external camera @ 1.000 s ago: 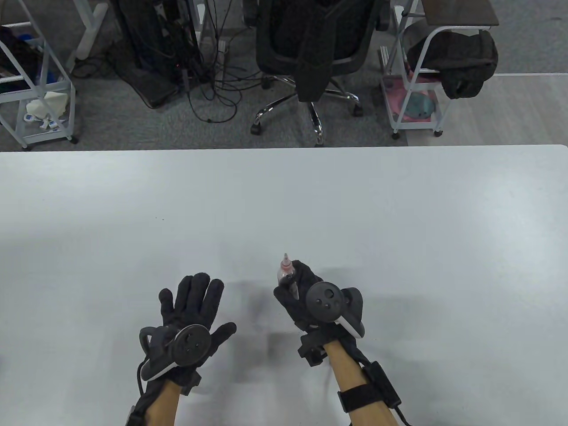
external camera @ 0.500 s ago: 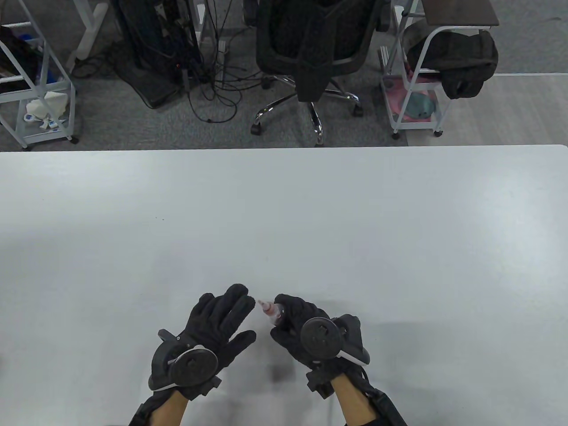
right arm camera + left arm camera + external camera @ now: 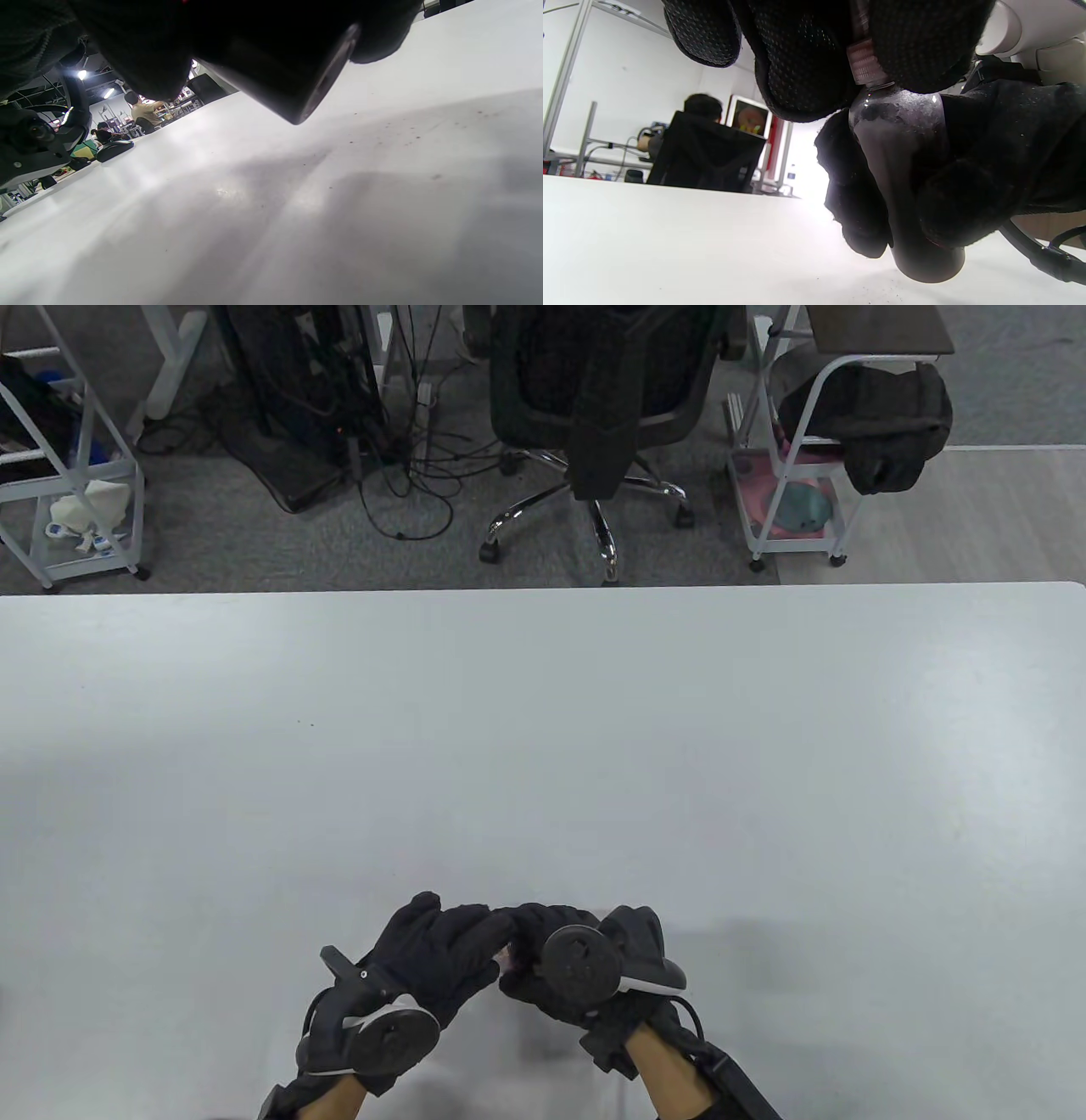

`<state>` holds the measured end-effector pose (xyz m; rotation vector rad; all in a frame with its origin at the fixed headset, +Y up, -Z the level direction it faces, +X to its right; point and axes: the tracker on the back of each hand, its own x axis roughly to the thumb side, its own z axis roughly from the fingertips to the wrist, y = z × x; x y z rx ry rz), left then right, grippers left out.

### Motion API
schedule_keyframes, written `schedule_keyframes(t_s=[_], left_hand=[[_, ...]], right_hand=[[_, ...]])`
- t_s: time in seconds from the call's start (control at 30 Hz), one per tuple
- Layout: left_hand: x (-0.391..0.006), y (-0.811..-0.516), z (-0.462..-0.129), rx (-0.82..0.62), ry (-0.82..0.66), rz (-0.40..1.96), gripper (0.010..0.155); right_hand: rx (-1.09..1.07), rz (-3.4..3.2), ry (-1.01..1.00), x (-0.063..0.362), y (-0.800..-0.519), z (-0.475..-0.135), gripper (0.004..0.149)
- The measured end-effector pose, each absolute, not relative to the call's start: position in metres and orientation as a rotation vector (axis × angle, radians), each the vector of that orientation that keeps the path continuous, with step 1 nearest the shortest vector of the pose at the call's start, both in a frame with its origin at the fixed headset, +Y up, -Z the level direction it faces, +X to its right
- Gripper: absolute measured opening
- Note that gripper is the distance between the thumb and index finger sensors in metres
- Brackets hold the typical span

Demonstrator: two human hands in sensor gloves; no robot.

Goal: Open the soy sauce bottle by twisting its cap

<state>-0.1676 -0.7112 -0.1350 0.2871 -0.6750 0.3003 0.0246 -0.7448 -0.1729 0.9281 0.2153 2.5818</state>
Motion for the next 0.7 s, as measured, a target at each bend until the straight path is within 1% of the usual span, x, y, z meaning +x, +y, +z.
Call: schedule_keyframes(t_s=[0.1, 0.17, 0.23, 0.3, 0.33, 0.43, 0.5, 0.57, 0.63, 0.7], left_hand=[[-0.173, -0.713, -0.137, 0.314, -0.634, 0.312, 0.058], [-0.178, -0.715, -0.139, 0.322, -0.595, 0.385, 0.06], [-0.18, -0.715, -0.139, 0.33, -0.579, 0.4, 0.064], [-0.182, -0.714, -0.138, 0.336, -0.581, 0.386, 0.077], [-0.183, -0.712, -0.138, 0.328, -0.597, 0.398, 0.079], [-0.185, -0.706, -0.136, 0.298, -0.672, 0.459, 0.075], [-0.184, -0.704, -0.134, 0.295, -0.682, 0.412, 0.067], [-0.182, -0.704, -0.133, 0.303, -0.683, 0.344, 0.061], [-0.179, -0.705, -0.133, 0.284, -0.68, 0.327, 0.056], [-0.181, -0.709, -0.136, 0.263, -0.65, 0.348, 0.057]], right_hand=[[0.949, 2.576, 0.222, 0.02, -0.746, -0.17, 0.07], [0.972, 2.603, 0.215, 0.017, -0.746, -0.169, 0.07], [0.958, 2.582, 0.21, 0.017, -0.745, -0.169, 0.07], [0.942, 2.561, 0.196, 0.019, -0.744, -0.17, 0.07], [0.934, 2.56, 0.188, 0.019, -0.744, -0.17, 0.07], [0.913, 2.562, 0.182, 0.024, -0.744, -0.172, 0.071], [0.903, 2.56, 0.182, 0.025, -0.745, -0.174, 0.07], [0.904, 2.569, 0.192, 0.025, -0.746, -0.174, 0.07], [0.919, 2.592, 0.193, 0.023, -0.747, -0.173, 0.07], [0.93, 2.587, 0.209, 0.023, -0.749, -0.173, 0.069]])
